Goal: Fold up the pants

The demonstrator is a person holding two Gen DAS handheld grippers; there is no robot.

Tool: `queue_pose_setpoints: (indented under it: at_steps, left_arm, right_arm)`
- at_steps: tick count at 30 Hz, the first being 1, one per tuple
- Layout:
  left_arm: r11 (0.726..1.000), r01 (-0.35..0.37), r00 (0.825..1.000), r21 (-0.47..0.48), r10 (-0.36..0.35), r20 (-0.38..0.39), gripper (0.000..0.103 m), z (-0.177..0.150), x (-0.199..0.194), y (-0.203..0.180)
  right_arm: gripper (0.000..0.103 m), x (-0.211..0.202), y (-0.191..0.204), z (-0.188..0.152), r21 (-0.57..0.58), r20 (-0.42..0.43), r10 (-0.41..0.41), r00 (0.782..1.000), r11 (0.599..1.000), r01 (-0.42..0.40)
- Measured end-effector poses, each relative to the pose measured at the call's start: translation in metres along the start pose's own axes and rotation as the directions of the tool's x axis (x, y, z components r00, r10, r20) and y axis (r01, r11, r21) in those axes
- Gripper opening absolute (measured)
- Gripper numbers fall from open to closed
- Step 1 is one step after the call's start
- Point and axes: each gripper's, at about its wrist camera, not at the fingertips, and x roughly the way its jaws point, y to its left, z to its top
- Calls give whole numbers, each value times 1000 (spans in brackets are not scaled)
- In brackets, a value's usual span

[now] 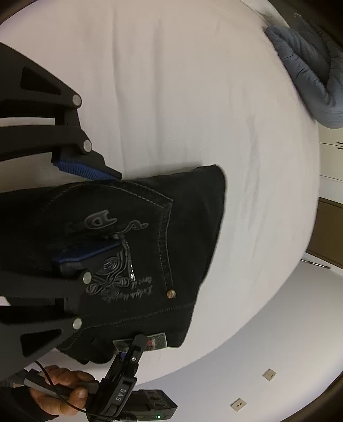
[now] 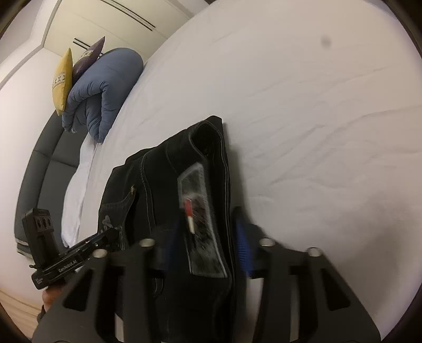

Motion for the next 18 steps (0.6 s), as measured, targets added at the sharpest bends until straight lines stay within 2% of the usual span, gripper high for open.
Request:
queue_pose_setpoints:
  at_steps: [2, 3, 4, 5, 6, 7, 9, 10, 12, 13, 14, 15, 16, 18]
  left_arm:
    - [1000, -8, 997, 9, 7, 78, 57, -3, -28, -1]
    - [1000, -15, 992, 16, 13, 123, 70, -9, -44, 0]
    - [999, -39, 980, 30, 32, 194, 83, -13, -66, -3]
    - [996, -73, 964, 43, 60, 258, 89, -17, -84, -8]
    - [992, -117, 940, 56, 93, 328, 99, -19, -99, -23]
    - [985, -161, 905, 67, 121, 408, 103, -15, -119, -32]
    - [968, -234, 827, 86, 152, 541, 103, -12, -159, -49]
    - [958, -272, 784, 91, 165, 598, 103, -15, -181, -56]
    - [935, -348, 692, 75, 202, 694, 103, -23, -221, -68]
    - [922, -382, 640, 56, 220, 736, 103, -31, -238, -86]
    - [915, -401, 599, 38, 230, 767, 103, -37, -256, -89]
    - [911, -412, 559, 19, 237, 795, 103, -42, -274, -94]
    - [909, -416, 529, 4, 239, 814, 103, -47, -296, -95]
    - [912, -410, 493, -10, 230, 839, 103, -52, -330, -96]
  right_arm:
    - [45, -20, 13, -3, -36, 32, -25, 999, 999, 26]
    - [45, -36, 22, -13, -64, 60, -40, 997, 997, 44]
    - [45, -53, 30, -17, -99, 99, -65, 993, 992, 75]
    - [45, -69, 41, -22, -131, 138, -86, 987, 986, 104]
    - [46, -91, 56, -29, -176, 197, -109, 974, 974, 144]
    - [47, -107, 66, -34, -204, 244, -120, 962, 964, 172]
    - [62, -144, 98, -46, -251, 357, -143, 923, 937, 242]
    - [66, -168, 115, -54, -276, 430, -131, 893, 923, 268]
    - [82, -214, 145, -71, -297, 567, -103, 817, 900, 319]
    - [86, -231, 157, -79, -299, 619, -88, 781, 893, 338]
    - [94, -249, 167, -88, -300, 668, -71, 741, 885, 355]
    - [102, -276, 180, -100, -295, 740, -46, 671, 875, 384]
    - [103, -291, 190, -108, -286, 780, -34, 625, 869, 405]
    - [103, -319, 212, -124, -268, 845, -17, 535, 851, 451]
